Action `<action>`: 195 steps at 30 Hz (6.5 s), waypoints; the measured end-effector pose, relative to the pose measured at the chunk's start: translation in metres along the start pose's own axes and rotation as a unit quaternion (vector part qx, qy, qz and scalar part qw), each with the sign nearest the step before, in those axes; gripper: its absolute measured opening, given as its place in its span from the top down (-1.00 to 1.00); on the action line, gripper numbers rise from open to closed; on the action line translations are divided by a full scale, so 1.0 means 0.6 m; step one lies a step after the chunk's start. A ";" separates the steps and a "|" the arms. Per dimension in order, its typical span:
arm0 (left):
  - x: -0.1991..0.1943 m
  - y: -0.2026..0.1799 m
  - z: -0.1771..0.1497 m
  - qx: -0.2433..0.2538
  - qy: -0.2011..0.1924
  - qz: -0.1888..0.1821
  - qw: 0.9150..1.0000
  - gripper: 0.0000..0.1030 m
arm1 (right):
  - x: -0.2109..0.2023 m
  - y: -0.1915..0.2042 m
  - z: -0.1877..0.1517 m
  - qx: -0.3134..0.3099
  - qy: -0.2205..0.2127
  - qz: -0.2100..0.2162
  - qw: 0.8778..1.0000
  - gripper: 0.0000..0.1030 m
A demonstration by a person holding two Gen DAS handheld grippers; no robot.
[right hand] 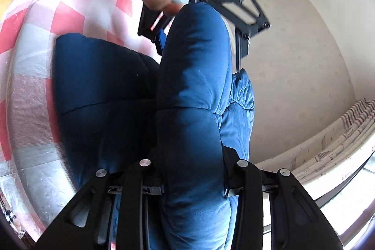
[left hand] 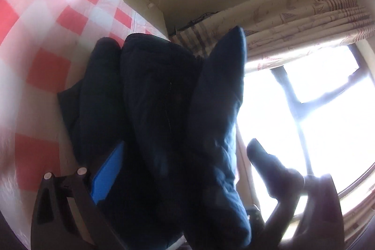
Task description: Fold large clothes
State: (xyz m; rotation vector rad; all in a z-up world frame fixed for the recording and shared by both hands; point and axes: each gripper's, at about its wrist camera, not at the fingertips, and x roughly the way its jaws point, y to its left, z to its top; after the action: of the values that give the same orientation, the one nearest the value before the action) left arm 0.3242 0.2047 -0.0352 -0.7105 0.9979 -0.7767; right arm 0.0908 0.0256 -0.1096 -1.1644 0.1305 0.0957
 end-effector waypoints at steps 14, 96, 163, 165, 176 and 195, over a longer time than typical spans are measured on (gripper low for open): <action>0.085 -0.052 0.028 0.087 0.040 0.105 0.990 0.47 | -0.098 -0.078 -0.121 0.197 -0.024 0.000 0.980 -0.91; 0.065 0.011 0.036 0.091 -0.096 0.220 0.967 -0.06 | 0.032 -0.004 0.093 0.279 0.030 0.182 0.943 -0.57; 0.077 0.011 0.026 0.132 -0.115 0.299 0.938 -0.29 | 0.555 -0.247 -0.078 0.432 0.225 0.359 0.796 -0.79; 0.050 0.011 0.017 0.114 -0.123 0.266 0.949 -0.35 | 0.503 -0.284 -0.107 0.483 0.206 0.346 0.778 -0.80; -0.075 0.028 -0.131 0.035 -0.074 0.148 0.986 -0.96 | 0.246 -0.262 -0.282 0.595 0.178 0.512 0.594 -0.91; 0.006 -0.038 -0.109 0.040 -0.040 0.086 0.995 0.17 | 0.222 -0.235 -0.230 0.593 0.061 0.465 0.655 -0.41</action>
State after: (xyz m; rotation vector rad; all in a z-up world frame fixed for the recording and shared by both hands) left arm 0.2605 0.1790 -0.0427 -0.5750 0.9368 -0.6301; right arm 0.2353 -0.1558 -0.0554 0.3371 0.7875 0.7312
